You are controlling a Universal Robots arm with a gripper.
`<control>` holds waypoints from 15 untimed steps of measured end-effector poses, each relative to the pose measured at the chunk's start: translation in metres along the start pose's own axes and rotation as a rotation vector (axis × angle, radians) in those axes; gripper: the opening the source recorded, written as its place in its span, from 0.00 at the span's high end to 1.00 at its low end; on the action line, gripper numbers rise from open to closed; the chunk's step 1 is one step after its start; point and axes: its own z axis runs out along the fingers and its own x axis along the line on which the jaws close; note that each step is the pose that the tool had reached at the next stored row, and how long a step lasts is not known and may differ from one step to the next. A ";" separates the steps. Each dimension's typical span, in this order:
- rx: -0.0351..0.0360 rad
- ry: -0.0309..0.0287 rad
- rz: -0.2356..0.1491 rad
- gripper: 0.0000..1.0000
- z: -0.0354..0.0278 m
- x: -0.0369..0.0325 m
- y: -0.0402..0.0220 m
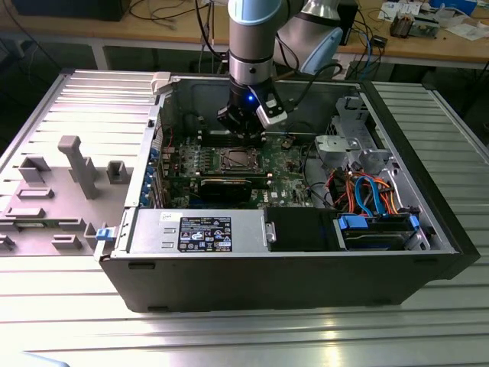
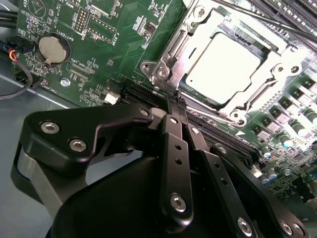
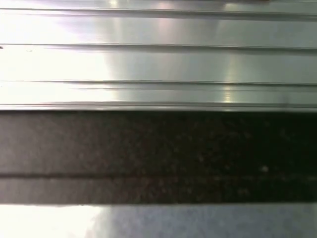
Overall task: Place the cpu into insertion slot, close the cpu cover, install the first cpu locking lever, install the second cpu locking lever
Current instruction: 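Install the first cpu locking lever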
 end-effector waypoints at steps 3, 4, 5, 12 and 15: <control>0.0013 0.0013 0.000 0.89 0.0005 -0.0006 0.0001; 0.0012 0.0018 0.000 0.89 0.0008 -0.0008 0.0002; 0.0012 0.0020 0.000 0.89 0.0009 -0.0010 0.0002; 0.0011 0.0028 0.000 0.89 0.0026 -0.0012 0.0001; 0.0027 0.0029 0.000 0.89 0.0025 -0.0013 -0.0001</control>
